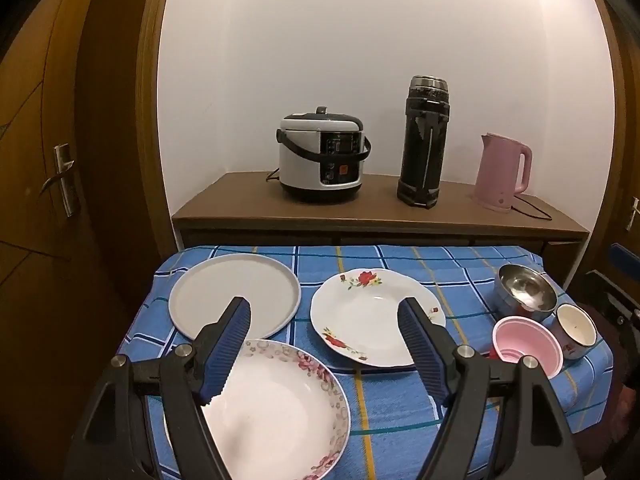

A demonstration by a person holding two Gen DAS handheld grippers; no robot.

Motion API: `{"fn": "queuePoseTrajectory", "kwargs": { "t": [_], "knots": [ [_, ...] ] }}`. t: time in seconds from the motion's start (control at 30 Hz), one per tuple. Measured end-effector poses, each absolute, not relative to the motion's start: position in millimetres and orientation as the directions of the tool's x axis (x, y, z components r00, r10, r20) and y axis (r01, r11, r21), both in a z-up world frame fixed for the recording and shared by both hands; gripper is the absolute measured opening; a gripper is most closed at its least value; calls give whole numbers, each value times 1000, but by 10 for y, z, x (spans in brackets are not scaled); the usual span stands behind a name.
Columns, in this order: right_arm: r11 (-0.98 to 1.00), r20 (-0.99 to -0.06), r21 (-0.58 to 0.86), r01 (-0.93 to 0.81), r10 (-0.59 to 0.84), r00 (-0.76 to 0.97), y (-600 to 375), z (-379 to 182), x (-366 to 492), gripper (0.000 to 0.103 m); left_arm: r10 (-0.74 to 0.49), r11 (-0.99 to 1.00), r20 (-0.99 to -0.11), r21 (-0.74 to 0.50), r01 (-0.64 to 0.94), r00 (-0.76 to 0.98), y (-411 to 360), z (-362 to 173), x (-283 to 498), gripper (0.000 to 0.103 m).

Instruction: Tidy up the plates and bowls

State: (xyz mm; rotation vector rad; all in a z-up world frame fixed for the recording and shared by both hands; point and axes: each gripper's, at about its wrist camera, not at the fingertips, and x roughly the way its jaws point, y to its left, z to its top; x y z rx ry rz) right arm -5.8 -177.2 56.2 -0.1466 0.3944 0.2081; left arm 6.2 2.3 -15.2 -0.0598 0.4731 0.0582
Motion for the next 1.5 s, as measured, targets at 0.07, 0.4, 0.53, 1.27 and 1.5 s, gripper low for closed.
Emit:
{"fn": "queuePoseTrajectory", "kwargs": {
  "t": [0.07, 0.4, 0.53, 1.27, 1.5],
  "knots": [
    [969, -397, -100, -228, 171, 902, -1760, 569, -66, 103, 41, 997, -460, -45, -69, 887, 56, -166, 77, 78],
    [968, -407, -95, -233, 176, 896, -1725, 550, -36, 103, 47, 996, -462, -44, -76, 886, 107, -186, 83, 78],
    [968, -409, -96, -232, 174, 896, -1695, 518, -70, 103, 48, 996, -461, -46, -77, 886, 110, -186, 75, 78],
    [967, -424, -95, -235, 174, 889, -1713, 562, 8, 103, 52, 996, -464, -45, -82, 884, 167, -210, 80, 78],
    [968, -426, -95, -234, 173, 888, -1702, 571, 8, 103, 49, 996, -466, -45, -79, 883, 183, -215, 86, 78]
  ]
}}
